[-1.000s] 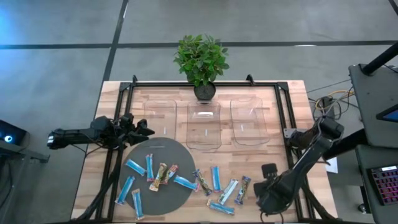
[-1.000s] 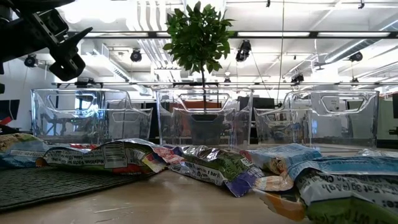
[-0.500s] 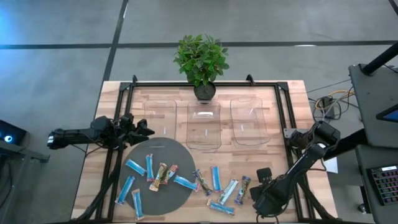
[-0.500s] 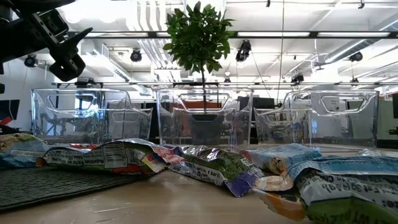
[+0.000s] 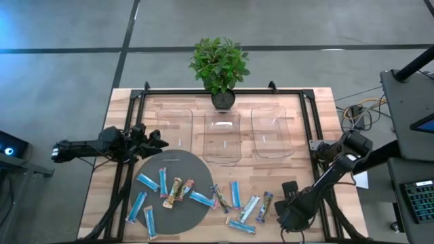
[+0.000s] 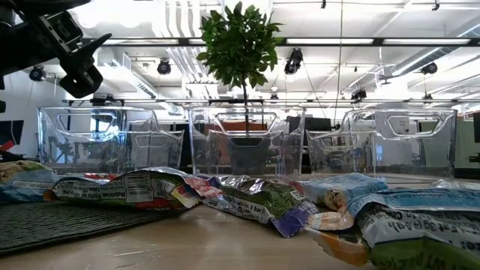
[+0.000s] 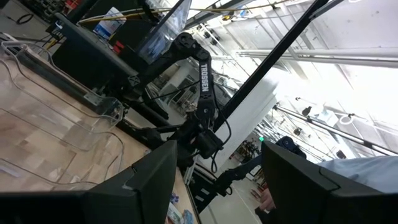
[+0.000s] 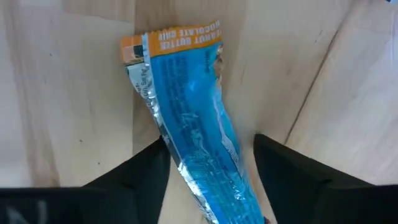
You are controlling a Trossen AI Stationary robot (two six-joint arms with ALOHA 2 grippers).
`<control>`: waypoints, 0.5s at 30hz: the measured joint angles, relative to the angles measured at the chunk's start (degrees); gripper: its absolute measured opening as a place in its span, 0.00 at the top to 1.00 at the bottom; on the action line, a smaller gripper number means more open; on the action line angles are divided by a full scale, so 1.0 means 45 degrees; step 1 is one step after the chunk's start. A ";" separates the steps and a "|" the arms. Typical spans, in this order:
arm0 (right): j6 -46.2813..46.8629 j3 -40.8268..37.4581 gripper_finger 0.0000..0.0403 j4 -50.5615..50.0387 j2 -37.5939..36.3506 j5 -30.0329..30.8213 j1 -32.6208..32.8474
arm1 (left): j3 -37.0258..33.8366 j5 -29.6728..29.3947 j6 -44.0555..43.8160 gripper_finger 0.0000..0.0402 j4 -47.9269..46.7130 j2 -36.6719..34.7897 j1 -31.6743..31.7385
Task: Pick and place Granola Bars by type
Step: Put the yellow granola bar into the right transparent bin
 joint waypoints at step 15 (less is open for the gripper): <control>0.4455 0.0046 0.85 0.0126 -0.2170 0.0558 -0.0876 | -0.0004 0.0000 0.0001 0.46 0.0015 0.0002 0.0010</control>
